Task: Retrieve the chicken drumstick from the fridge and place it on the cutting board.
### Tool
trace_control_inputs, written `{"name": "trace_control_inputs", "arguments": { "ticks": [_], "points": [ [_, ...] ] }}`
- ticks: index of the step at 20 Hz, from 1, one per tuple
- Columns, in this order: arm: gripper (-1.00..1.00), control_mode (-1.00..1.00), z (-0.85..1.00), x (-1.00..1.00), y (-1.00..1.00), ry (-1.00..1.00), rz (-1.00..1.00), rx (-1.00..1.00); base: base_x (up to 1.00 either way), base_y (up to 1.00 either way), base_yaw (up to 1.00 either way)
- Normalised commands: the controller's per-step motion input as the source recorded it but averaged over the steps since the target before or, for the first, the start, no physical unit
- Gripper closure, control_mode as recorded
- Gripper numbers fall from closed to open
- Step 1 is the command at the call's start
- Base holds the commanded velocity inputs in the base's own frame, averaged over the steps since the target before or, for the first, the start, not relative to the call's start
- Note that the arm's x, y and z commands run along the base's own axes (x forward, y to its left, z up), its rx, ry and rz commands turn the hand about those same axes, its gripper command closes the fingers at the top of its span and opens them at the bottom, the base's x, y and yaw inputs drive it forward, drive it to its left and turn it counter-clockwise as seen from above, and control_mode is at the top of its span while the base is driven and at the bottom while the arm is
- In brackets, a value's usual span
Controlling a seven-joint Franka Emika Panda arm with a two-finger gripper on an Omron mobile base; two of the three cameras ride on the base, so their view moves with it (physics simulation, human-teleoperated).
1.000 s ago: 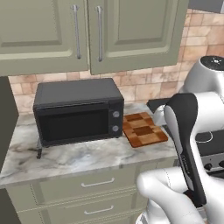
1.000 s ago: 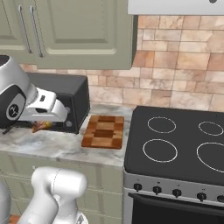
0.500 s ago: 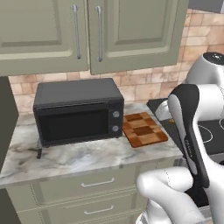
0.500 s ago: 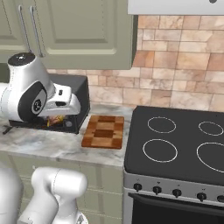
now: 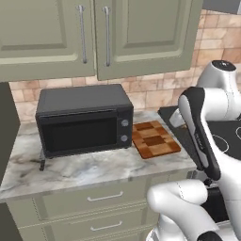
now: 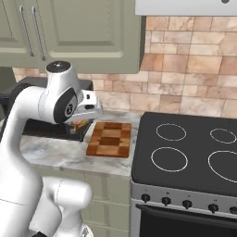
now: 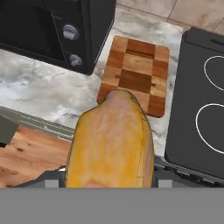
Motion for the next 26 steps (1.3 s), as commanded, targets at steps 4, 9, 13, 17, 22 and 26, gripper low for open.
{"name": "trace_control_inputs", "arguments": {
  "ticks": [4, 9, 13, 17, 22, 26],
  "points": [
    [1.00, -1.00, -0.35, 0.83, -0.36, 0.16, 0.10, 0.00, 0.00, 0.00, 0.00],
    [1.00, -1.00, -0.38, 0.90, -0.21, 0.23, 0.10, -0.02, 0.00, 0.00, 0.00],
    [1.00, -1.00, -0.39, 0.95, -0.12, 0.23, 0.09, -0.06, 0.00, 0.00, 0.00],
    [1.00, -1.00, -0.41, 0.87, -0.03, 0.17, 0.10, -0.07, 0.00, 0.00, 0.00],
    [1.00, -1.00, -0.31, 0.42, 0.00, 0.00, 0.07, 0.00, 0.00, 0.00, 0.00],
    [1.00, -1.00, -0.31, 0.14, 0.00, -0.03, 0.05, 0.00, 0.00, 0.00, 0.00]
  ]
}}
